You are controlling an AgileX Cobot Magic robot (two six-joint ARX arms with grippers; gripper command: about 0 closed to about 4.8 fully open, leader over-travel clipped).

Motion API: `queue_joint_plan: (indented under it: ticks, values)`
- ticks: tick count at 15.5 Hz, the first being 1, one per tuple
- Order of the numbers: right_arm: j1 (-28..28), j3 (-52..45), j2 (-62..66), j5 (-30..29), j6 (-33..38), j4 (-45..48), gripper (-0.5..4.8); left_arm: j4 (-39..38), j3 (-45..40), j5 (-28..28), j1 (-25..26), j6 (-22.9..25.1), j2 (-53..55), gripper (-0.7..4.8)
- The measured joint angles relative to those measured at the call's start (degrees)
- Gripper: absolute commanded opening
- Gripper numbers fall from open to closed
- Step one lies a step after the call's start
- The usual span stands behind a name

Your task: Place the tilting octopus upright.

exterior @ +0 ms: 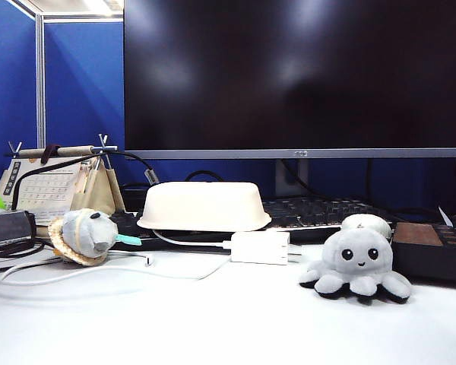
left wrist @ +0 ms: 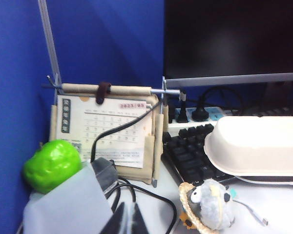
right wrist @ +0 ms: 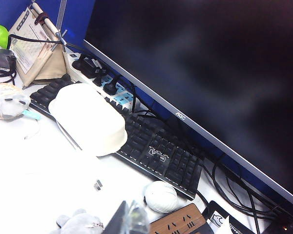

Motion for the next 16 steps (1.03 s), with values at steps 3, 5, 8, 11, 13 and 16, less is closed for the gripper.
queue_joint_plan:
  ticks: [3, 5, 8, 11, 13, 16]
  values:
    - [0.0, 0.0, 0.0, 0.0, 0.0, 0.0, -0.06, 1.0, -1.8, 0.0, 0.0, 0.0, 0.0, 0.22]
    - [0.0, 0.0, 0.0, 0.0, 0.0, 0.0, -0.06, 0.2, -2.2, 0.0, 0.0, 0.0, 0.0, 0.22]
    - [0.0, 0.0, 0.0, 0.0, 0.0, 0.0, -0.06, -1.2, -2.2, 0.0, 0.0, 0.0, 0.0, 0.22]
    - [0.0, 0.0, 0.0, 0.0, 0.0, 0.0, -0.06, -1.2, -2.2, 0.0, 0.0, 0.0, 0.0, 0.22]
    - [0.0, 0.0, 0.0, 0.0, 0.0, 0.0, -0.06, -1.2, -2.2, 0.0, 0.0, 0.0, 0.0, 0.22]
    - [0.0, 0.0, 0.0, 0.0, 0.0, 0.0, -0.06, -1.2, -2.2, 0.0, 0.0, 0.0, 0.0, 0.22]
